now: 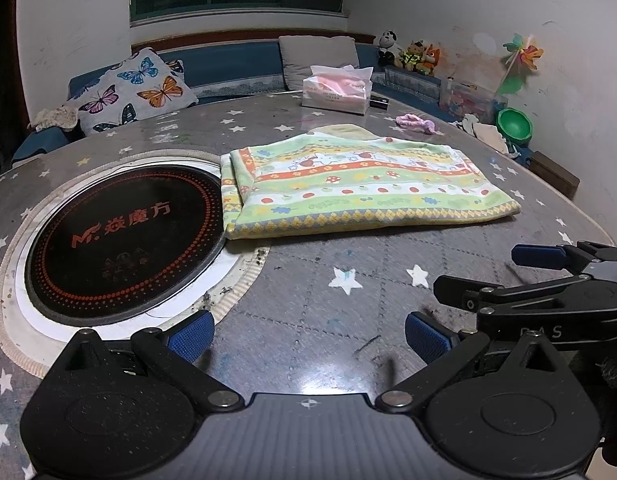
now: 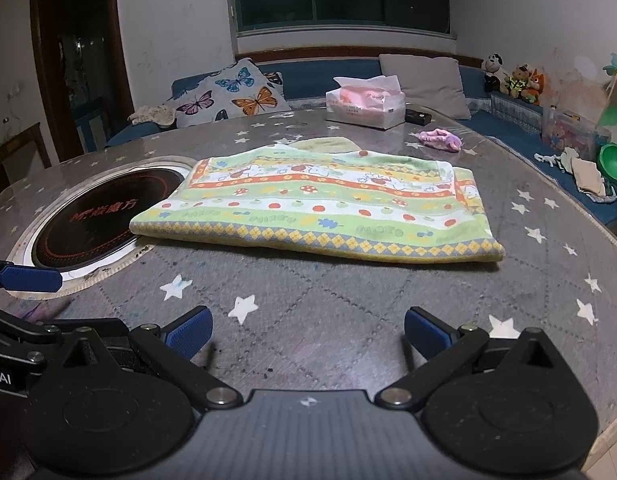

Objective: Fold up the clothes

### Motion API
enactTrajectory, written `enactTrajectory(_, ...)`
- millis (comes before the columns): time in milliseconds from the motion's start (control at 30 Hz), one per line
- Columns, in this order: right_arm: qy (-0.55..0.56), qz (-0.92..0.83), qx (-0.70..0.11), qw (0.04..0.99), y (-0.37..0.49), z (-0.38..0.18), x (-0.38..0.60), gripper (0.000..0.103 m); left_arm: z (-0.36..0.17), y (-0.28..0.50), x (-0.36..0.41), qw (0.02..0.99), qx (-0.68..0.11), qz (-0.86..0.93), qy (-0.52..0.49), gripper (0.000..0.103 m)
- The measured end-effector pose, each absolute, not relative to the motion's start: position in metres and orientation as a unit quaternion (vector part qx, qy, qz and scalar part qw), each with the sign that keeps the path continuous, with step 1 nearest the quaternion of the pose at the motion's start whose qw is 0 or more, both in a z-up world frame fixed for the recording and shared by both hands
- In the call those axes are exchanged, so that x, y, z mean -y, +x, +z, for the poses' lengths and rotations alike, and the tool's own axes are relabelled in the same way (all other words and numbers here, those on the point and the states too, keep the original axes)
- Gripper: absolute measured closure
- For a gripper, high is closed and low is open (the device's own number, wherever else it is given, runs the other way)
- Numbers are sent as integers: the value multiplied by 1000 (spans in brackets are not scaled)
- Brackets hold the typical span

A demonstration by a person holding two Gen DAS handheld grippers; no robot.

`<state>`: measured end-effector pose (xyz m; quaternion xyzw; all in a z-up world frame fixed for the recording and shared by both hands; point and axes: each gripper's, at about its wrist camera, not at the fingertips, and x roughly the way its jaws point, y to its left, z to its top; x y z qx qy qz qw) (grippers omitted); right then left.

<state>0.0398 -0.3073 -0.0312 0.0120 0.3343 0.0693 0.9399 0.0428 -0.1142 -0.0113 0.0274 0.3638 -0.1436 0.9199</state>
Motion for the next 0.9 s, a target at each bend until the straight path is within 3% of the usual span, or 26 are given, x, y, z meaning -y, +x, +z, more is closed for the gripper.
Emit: enactTrajectory(900, 12, 70, -331, 941, 32, -26, 305, 0, -4, 31, 121, 924, -349, -150, 45, 0)
